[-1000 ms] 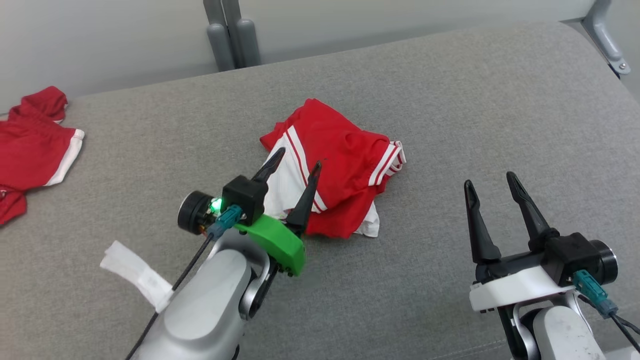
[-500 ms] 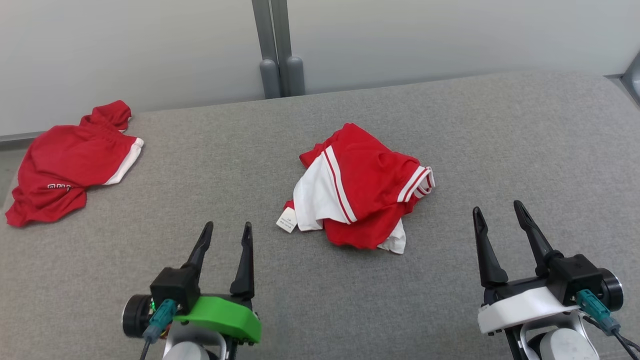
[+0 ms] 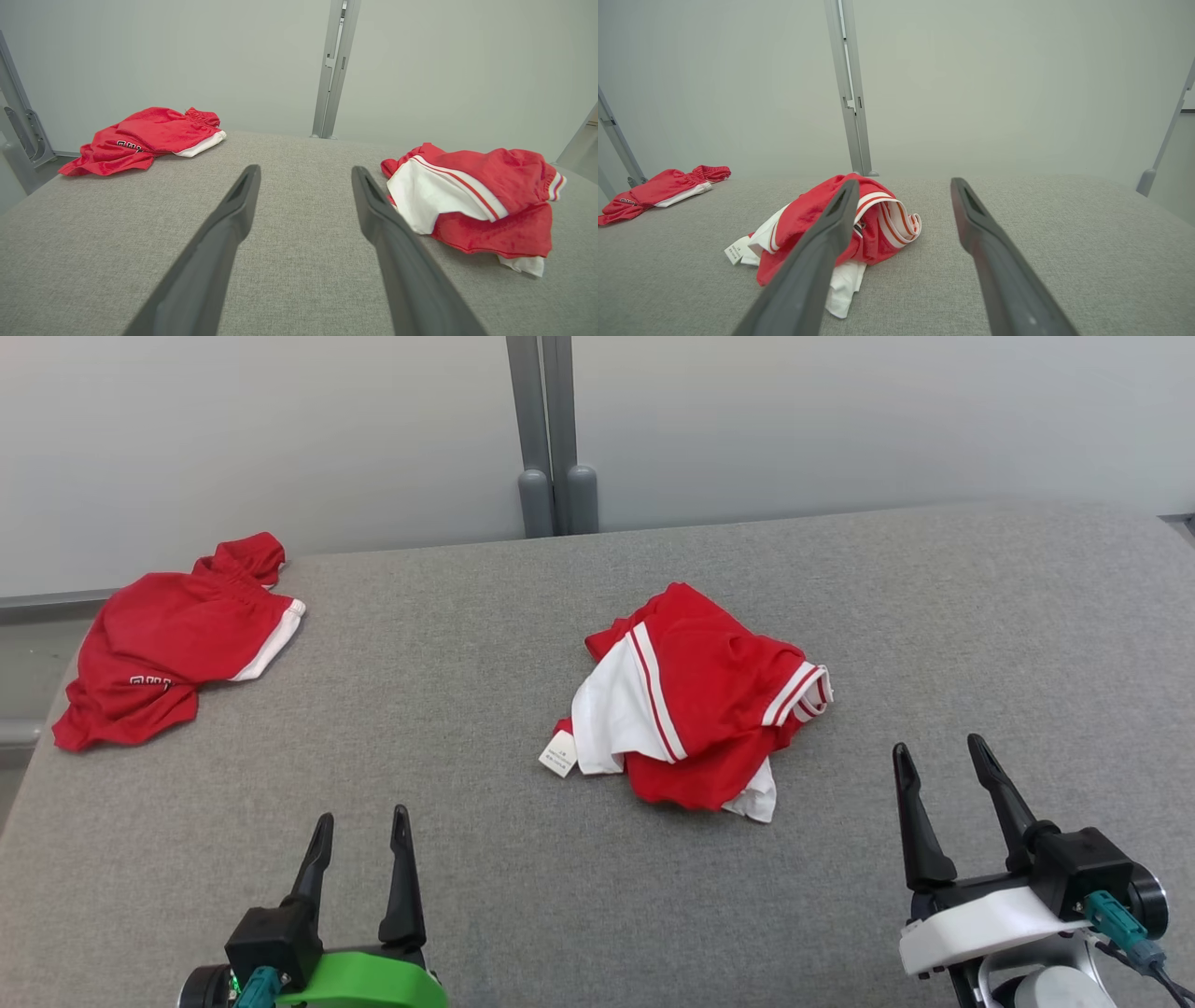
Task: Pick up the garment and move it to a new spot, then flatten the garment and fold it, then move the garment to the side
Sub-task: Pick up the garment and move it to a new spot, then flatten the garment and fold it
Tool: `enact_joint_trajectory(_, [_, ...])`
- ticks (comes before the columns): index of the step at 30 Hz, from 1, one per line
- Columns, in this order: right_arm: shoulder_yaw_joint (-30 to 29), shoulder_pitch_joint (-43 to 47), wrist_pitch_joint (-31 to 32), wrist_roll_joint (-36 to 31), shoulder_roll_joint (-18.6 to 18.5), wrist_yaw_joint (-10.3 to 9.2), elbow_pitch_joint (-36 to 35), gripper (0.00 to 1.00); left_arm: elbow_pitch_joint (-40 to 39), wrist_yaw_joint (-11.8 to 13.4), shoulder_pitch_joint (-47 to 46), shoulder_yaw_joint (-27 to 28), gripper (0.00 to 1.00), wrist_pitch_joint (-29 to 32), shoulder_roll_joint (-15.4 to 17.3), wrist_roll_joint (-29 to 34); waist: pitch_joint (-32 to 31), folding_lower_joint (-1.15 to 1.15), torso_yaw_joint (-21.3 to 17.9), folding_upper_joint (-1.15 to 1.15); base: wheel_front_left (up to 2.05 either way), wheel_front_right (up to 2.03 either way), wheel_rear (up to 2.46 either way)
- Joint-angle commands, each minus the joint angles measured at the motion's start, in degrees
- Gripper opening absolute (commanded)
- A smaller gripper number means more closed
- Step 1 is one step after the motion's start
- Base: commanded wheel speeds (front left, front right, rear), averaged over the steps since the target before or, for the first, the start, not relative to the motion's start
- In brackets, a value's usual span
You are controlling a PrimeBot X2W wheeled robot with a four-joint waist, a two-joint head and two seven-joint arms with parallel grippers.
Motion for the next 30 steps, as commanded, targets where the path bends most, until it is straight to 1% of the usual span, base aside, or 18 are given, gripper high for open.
enact_joint_trajectory(1, [0.1,0.6,-0.2,0.2,-0.1,0.00,0.2,1.00,0.0,-0.5,0.8,0.4,1.00,0.0,-0.3,0.5,0.0,0.00,0.0,0.00,0.00,0.00,0.00])
enact_joint_trajectory(9, [0.3,0.1,-0.2,0.4,-0.1,0.00,0.3,1.00,0.7,-2.0,0.9,1.8,1.00,0.0,-1.3,2.2,0.1,0.00,0.1,0.00,0.00,0.00,0.00])
enact_joint_trajectory(20, [0.7,-0.2,-0.2,-0.4,-0.1,0.00,0.1,1.00,1.4,-2.9,0.6,3.0,1.00,0.0,-2.1,3.5,0.3,0.00,0.3,0.00,0.00,0.00,0.00])
enact_joint_trajectory(25, [2.2,-1.6,-0.2,-4.2,-0.1,0.00,0.3,1.00,1.3,-3.1,0.2,2.9,1.00,0.0,-2.3,3.4,0.7,0.00,1.0,0.00,0.00,0.00,0.00])
enact_joint_trajectory(28, [4.8,-3.5,-0.2,-9.0,-0.1,0.00,1.8,1.00,1.1,-3.1,-0.3,2.7,1.00,0.0,-2.5,3.4,1.3,0.00,1.9,0.00,0.00,0.00,0.00])
enact_joint_trajectory(30, [6.2,-5.3,-0.2,-12.3,-0.8,0.00,3.9,1.00,0.9,-3.1,-0.7,2.5,1.00,0.0,-2.5,3.4,2.0,0.00,2.6,0.00,0.00,0.00,0.00])
